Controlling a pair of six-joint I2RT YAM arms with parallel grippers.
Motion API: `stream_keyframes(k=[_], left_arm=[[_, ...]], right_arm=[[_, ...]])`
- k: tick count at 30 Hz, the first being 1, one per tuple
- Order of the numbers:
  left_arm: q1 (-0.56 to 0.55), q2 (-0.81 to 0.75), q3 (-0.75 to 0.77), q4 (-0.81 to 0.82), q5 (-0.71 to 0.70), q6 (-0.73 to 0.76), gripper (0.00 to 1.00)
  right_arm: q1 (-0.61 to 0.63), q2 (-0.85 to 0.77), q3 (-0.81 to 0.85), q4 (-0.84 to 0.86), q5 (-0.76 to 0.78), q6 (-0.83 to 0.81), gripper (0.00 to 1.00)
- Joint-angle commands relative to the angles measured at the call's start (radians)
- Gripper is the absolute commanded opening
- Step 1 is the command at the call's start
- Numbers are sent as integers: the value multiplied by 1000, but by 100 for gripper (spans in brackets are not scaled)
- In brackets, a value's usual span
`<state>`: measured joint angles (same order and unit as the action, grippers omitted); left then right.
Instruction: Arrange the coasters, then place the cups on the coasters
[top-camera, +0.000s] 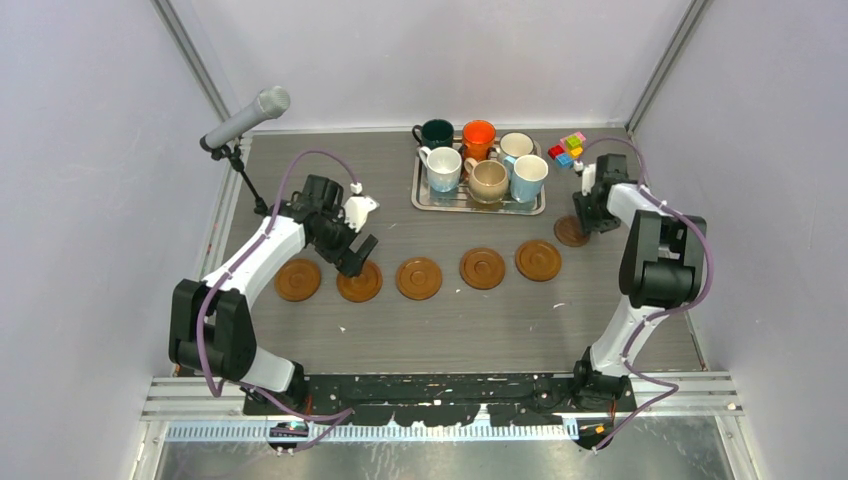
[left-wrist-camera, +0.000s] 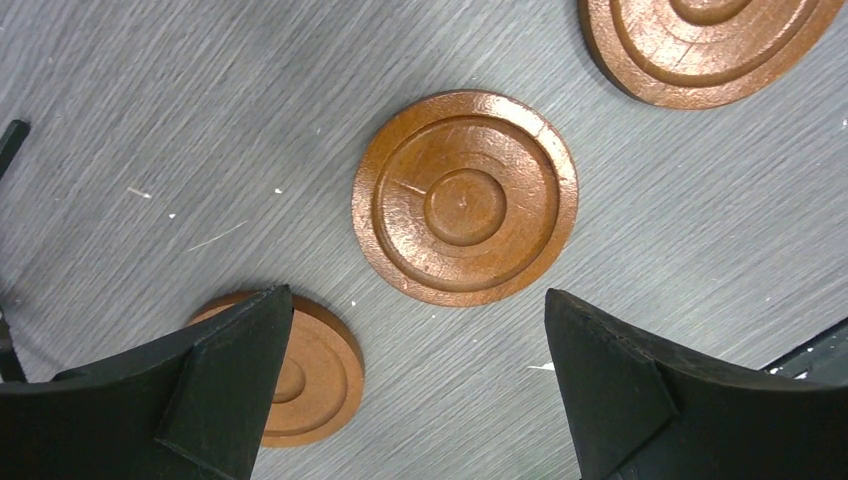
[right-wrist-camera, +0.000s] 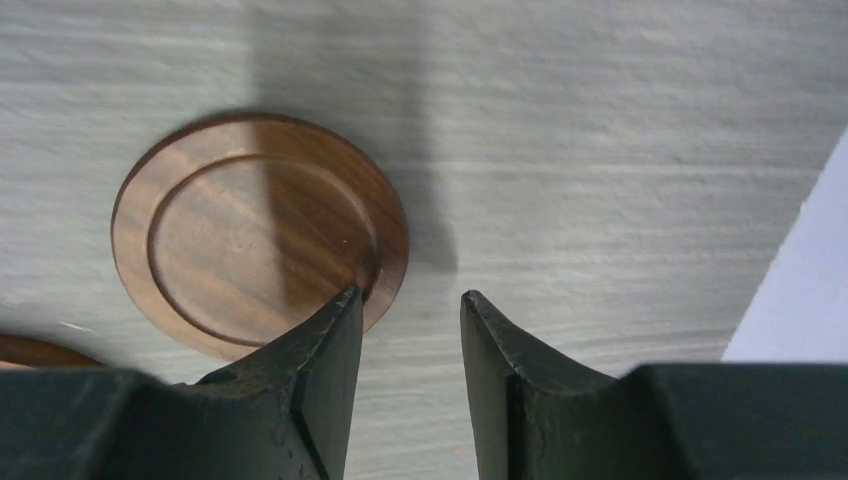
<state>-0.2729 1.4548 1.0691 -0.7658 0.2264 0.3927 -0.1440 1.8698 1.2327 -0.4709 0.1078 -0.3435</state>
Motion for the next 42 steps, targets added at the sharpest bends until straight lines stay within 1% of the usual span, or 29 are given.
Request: stream_keyframes(k=[1,5,9,19,23,28,35,39,42], left_arm=[[-2,-33,28,-23,65,-26,100],[-2,-34,34,-29,94,-30,100],[-3,-32,32,-28,106,-30,100],[-2,-33,32,-27,114,-30,100],[-2,-27,33,-26,126,-34,100],[-3,-19,51,-26,123,-36,100],[-3,4,93,5,121,-73,100],[-7,71,155,84,110,-149,100],[-25,169,256,119,70,-230,99]], right_arm=[[-85,-30,-79,-123,-20,-84,46],[-159,-67,-128,-149,-46,-125,46],[-204,-111,-182,-179,-82,-156,46],[-229,-197,-268,-227,-94,-183,46],[-244,-218,-267,-247,-111,-184,46],[-245,-245,-160,-305,-176,-143,48],[-242,-232,95,-363,-350,-53,56],[-219,-205,183,-318,-468,44,59],[-165,-167,220,-248,-494,142,59]])
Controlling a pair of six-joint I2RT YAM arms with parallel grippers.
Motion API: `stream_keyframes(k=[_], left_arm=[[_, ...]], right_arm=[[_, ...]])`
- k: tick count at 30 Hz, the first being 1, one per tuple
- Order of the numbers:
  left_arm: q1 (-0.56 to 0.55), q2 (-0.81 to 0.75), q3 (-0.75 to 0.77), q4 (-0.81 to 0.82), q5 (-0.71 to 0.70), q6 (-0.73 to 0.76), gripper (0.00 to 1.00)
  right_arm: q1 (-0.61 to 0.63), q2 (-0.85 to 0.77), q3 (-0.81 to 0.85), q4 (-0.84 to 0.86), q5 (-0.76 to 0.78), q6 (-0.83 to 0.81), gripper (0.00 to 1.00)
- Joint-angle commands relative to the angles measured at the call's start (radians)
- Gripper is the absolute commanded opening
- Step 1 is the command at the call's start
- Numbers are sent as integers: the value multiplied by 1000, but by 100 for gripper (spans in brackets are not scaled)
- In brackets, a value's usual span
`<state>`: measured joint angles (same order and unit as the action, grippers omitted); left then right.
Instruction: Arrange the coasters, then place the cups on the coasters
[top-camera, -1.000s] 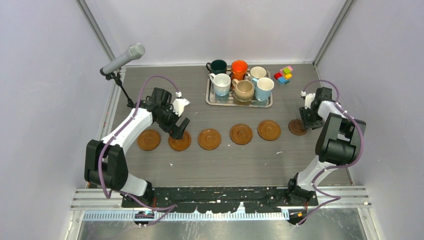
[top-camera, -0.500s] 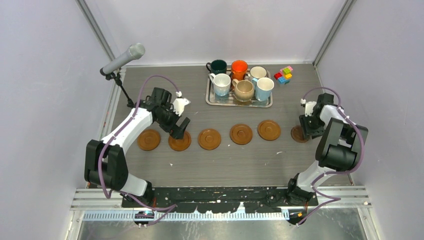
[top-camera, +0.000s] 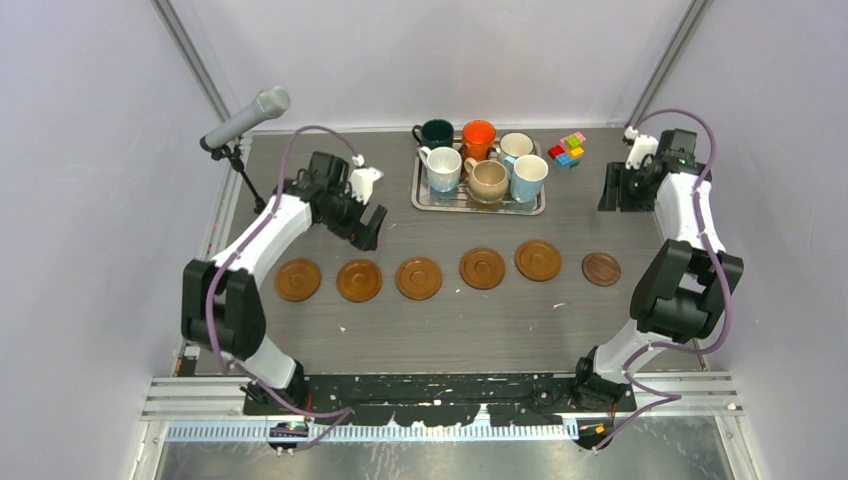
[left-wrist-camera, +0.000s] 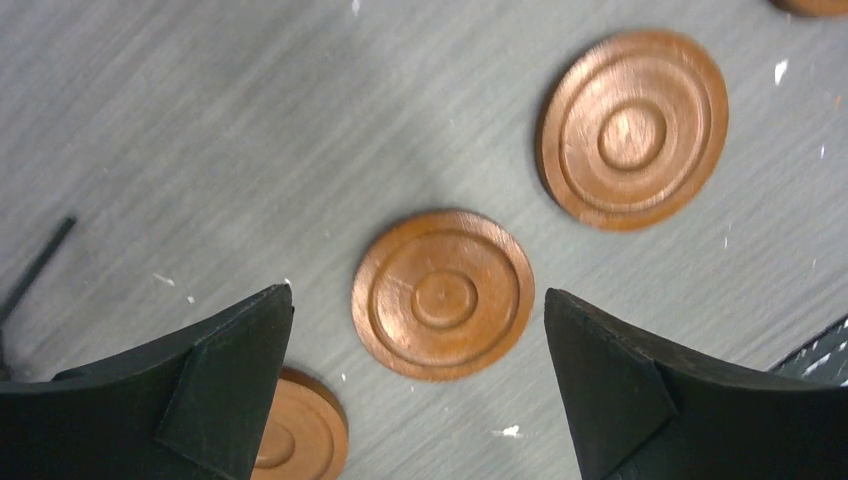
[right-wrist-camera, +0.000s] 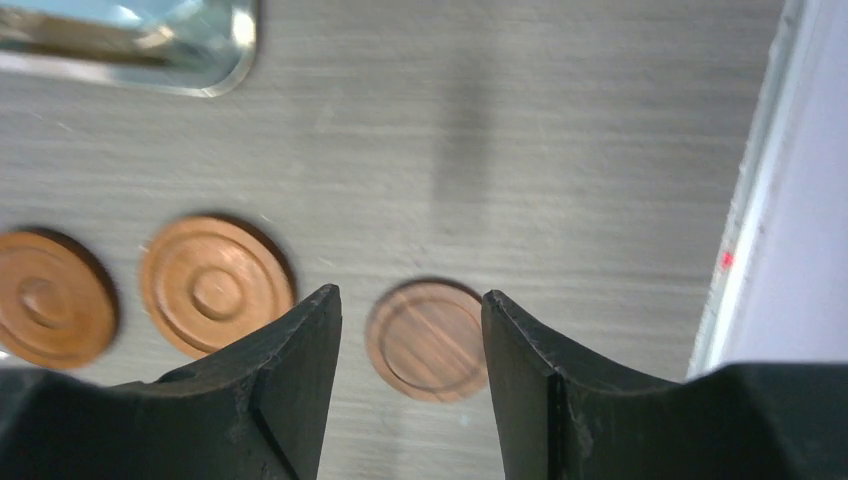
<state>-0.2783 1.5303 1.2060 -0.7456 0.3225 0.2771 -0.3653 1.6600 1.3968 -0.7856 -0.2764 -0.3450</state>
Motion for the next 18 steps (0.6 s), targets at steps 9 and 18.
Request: stream_keyframes(k=[9,18], left_arm=[[-63,416,378,283,-88,-422,87],[-62,666,557,383,7,-531,67]], right_arm=[[240,226,128,275,-51,342,54],[253,392,214,343,-68,433,50]])
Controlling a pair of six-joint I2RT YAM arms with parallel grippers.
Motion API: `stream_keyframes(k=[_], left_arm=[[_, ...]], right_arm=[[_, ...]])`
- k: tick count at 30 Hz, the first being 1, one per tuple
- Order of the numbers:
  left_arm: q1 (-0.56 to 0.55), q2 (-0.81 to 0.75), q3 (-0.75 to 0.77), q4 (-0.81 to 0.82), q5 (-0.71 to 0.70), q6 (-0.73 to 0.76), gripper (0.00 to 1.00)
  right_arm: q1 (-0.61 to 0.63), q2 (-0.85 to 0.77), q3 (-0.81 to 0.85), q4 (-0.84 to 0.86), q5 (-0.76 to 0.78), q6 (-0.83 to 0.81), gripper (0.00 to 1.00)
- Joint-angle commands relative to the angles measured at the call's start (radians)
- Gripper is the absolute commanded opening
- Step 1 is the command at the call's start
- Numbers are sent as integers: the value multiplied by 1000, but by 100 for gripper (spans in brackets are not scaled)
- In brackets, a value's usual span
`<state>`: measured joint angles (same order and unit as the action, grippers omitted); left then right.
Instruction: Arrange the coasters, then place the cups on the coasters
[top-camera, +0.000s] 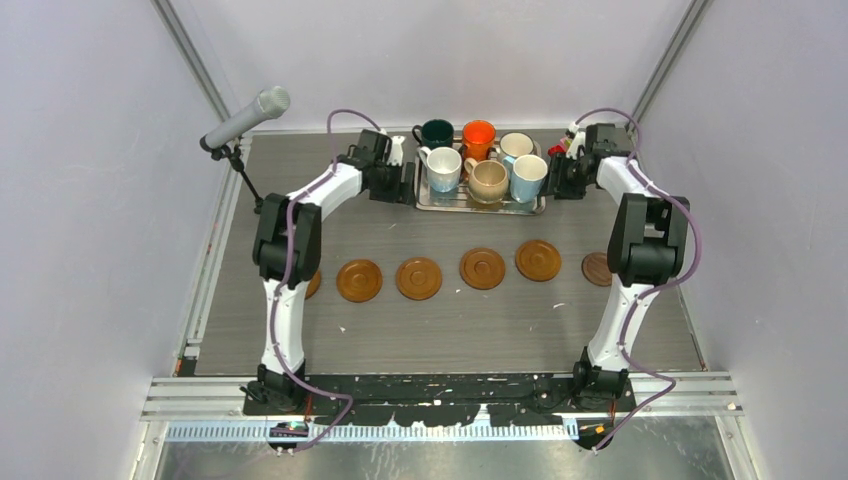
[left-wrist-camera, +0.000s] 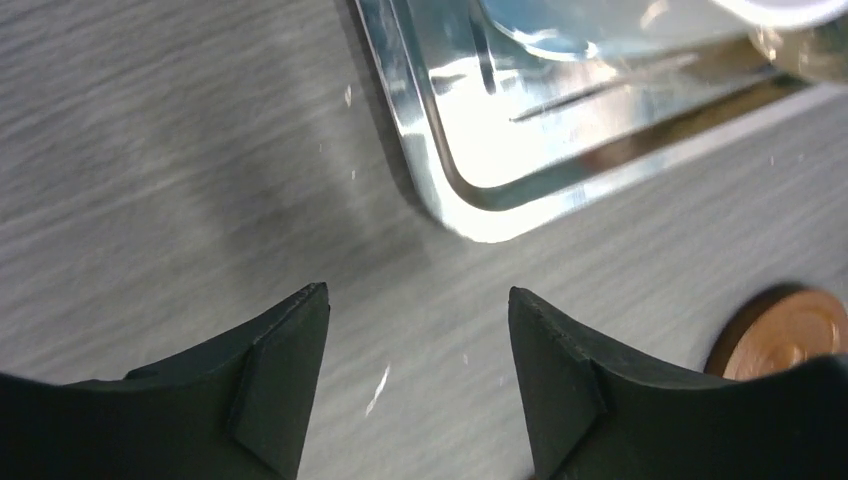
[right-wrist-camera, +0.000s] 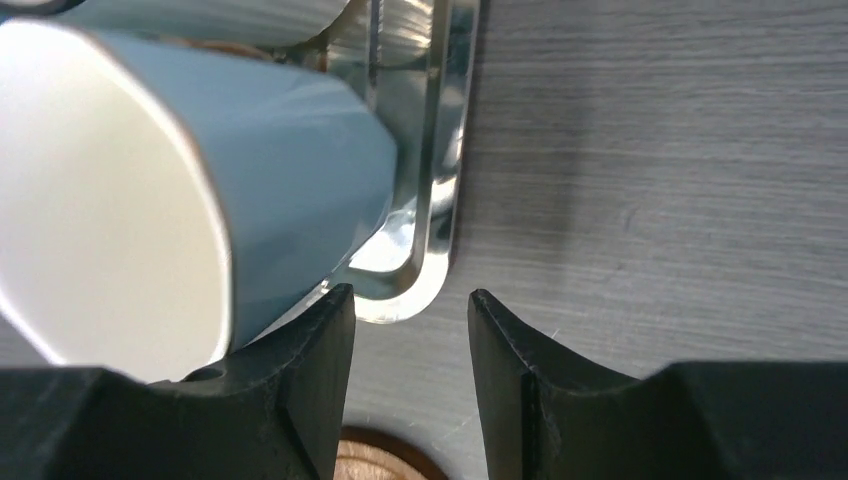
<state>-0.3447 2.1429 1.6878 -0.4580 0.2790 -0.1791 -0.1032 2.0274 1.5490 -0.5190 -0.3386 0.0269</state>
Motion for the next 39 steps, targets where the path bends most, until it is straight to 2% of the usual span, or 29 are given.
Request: stream_keyframes(k=[1,9,12,16,21,29,39], left_arm=[[4,74,87,102,61,-80,66],[10,208,209,106,77,-123,61],[13,241,240,104,91,-135,56],[13,276,260,98,126,-149,43],[13,270,230,92,179,-161,19],[12,174,66,138,211,-159,1],[9,66,-80,148,215,-143,0]], right_arm=[[-9,37,69,77,-6,65,50],[-9,128,128,89,1,80,46],[-9,153,137,89,-7,85,45],[-9,180,141,91,-24,107,43],[-7,194,135,91,-45,119,39],[21,174,101,88,-60,108,28],[63,140,64,59,-83,81,18]])
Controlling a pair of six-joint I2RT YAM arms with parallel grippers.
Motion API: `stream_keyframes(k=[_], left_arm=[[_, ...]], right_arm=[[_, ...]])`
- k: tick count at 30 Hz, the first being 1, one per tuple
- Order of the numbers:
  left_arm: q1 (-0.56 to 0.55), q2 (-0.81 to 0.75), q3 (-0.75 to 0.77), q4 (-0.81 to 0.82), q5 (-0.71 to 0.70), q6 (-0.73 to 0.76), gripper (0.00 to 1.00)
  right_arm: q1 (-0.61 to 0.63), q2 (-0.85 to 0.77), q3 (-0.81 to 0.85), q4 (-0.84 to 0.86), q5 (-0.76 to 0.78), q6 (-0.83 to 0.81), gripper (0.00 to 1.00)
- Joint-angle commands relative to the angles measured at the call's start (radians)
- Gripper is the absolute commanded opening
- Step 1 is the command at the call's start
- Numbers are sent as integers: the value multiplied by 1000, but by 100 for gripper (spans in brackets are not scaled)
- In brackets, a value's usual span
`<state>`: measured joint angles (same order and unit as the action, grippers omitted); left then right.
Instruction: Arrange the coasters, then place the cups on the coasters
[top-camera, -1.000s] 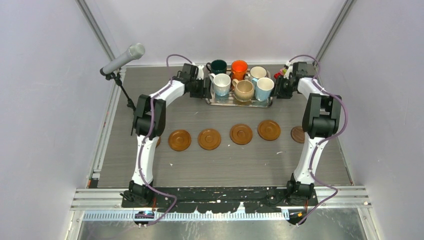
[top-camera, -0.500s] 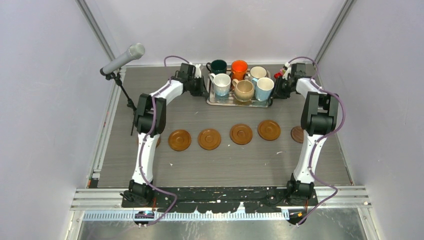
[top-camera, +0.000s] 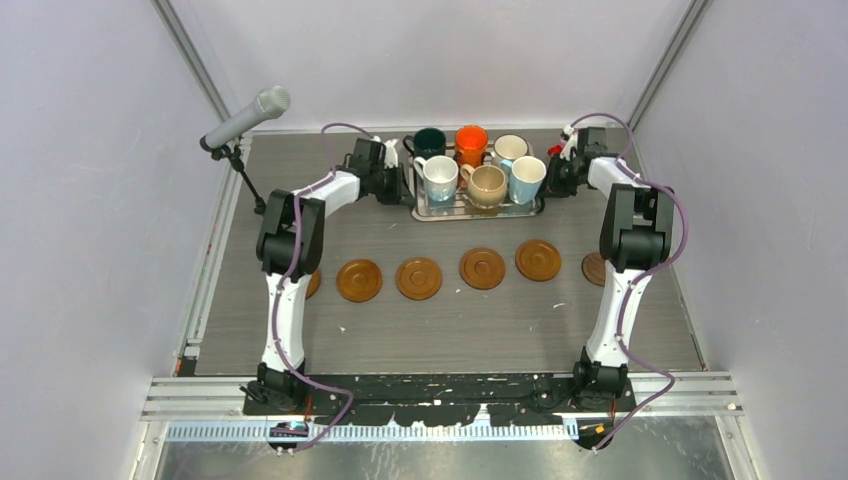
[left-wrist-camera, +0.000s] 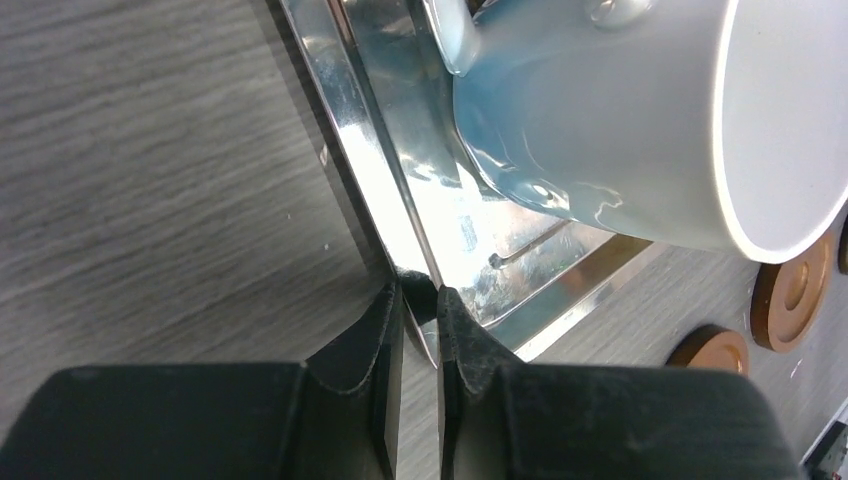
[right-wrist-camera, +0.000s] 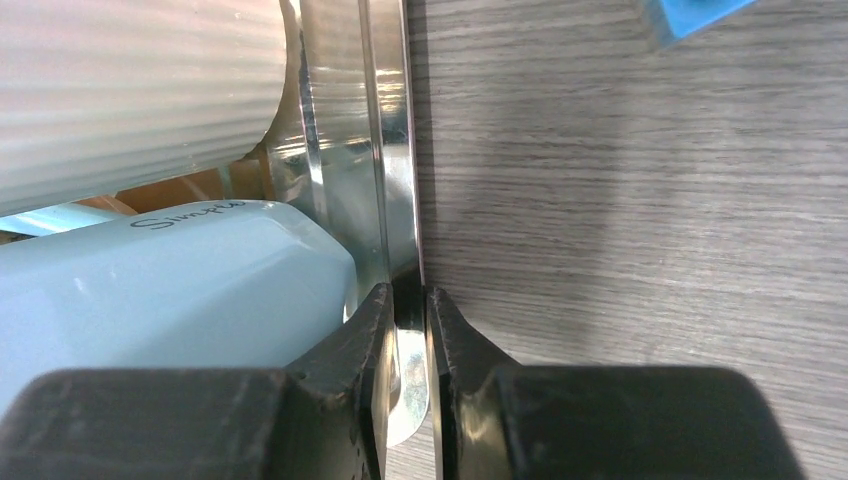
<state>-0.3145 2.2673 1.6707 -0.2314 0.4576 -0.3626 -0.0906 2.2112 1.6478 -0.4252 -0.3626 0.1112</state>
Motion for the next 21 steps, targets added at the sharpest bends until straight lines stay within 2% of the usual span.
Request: stream_keyframes(k=[1,15,18,21], left_arm=[[-20,-70,-78,-81,30,47,0],[-3,-150,-205,-130,29,108,0],[0,-152,-205,-139,18,106,1],[16,-160,-201,-152,10,95,8]], right_arm=[[57,-50,-41,-42,-58,-10,18],[78,-151,-200,-74,-56,-23,14],[78,-155,-193,-83,-28,-24,22],[64,-167,-175,-96,-7,-20,31]])
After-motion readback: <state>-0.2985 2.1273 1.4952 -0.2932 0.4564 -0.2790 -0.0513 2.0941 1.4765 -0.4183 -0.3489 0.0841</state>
